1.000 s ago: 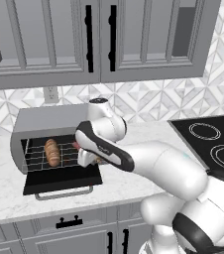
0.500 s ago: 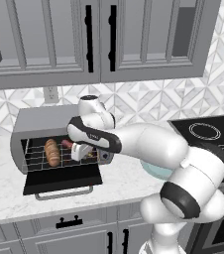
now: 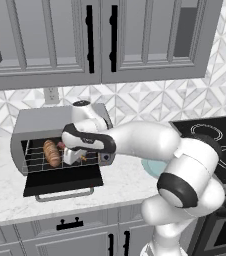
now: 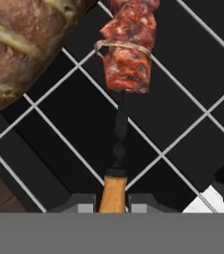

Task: Pick up the kebab skewer and baguette bread, and place them inside the toaster oven. Close the toaster oven door and start by setting the timer.

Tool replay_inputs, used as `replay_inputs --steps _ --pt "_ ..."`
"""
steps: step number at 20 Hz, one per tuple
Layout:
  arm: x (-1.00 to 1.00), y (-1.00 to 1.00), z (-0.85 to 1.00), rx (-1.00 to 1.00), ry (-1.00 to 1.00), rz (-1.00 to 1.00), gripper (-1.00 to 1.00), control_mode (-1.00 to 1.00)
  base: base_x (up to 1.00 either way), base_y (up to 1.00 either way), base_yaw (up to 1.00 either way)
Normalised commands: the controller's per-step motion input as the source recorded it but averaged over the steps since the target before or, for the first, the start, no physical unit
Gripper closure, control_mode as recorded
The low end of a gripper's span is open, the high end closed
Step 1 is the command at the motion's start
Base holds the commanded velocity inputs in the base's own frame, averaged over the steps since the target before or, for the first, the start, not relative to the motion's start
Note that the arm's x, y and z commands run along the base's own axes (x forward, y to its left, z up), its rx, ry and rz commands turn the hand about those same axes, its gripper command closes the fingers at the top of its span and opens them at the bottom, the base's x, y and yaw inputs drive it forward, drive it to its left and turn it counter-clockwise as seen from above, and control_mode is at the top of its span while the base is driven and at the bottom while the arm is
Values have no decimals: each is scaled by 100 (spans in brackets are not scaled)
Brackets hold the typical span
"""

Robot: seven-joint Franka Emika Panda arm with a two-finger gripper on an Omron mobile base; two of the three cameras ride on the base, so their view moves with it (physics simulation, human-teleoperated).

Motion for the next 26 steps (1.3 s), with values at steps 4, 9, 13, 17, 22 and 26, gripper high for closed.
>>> replay_inputs --steps 4,9,13,17,22,26 --pt "2 -16 -20 -1 0 3 -100 -100 0 0 0" --pt "0 -24 -2 -1 0 2 -100 -100 0 0 0" --pt "0 -11 9 0 -3 0 -100 -100 0 0 0" --pt "-23 0 46 0 -3 0 -100 -100 0 0 0" --pt "-60 0 32 0 -2 -1 -100 -100 0 0 0" --pt "-72 0 -2 2 0 -23 -100 -100 0 0 0"
